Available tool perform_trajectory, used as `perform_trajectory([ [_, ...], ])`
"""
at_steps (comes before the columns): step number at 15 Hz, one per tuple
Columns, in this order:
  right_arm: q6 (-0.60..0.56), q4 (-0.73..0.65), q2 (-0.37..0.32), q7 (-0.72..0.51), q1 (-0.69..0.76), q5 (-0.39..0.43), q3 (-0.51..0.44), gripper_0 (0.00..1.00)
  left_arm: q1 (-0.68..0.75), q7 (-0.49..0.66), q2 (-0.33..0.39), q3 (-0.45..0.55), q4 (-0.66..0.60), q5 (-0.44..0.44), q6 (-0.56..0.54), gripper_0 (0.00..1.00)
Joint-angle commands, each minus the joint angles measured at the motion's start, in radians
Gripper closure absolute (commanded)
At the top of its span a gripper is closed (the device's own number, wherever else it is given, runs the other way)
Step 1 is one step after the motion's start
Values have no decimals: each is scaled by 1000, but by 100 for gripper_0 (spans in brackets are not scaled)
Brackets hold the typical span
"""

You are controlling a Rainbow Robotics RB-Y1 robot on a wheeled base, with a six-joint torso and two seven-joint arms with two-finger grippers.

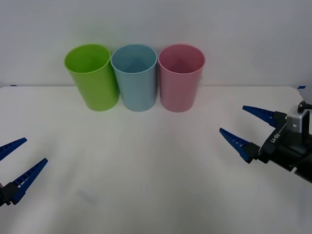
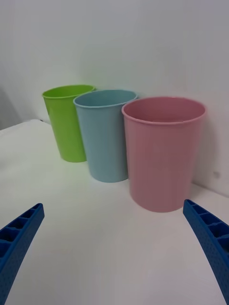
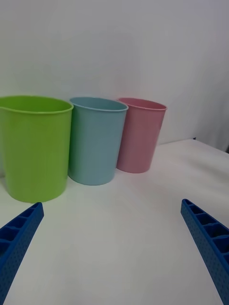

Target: Grasp the object on the table and drop it into the matching bin: aluminum can to the light blue bin, PET bottle to the pink bin.

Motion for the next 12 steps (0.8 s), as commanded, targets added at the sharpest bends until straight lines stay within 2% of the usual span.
perform_trajectory([
  [1,-20,-23,1,18,92,-18,-39,0,0,0,0,0,0,0,0,0],
  [7,-109,-26,73,78,240,-26,-148,0,0,0,0,0,0,0,0,0],
  [12,-172,20,141,285,276,-25,-217,0,0,0,0,0,0,0,0,0],
])
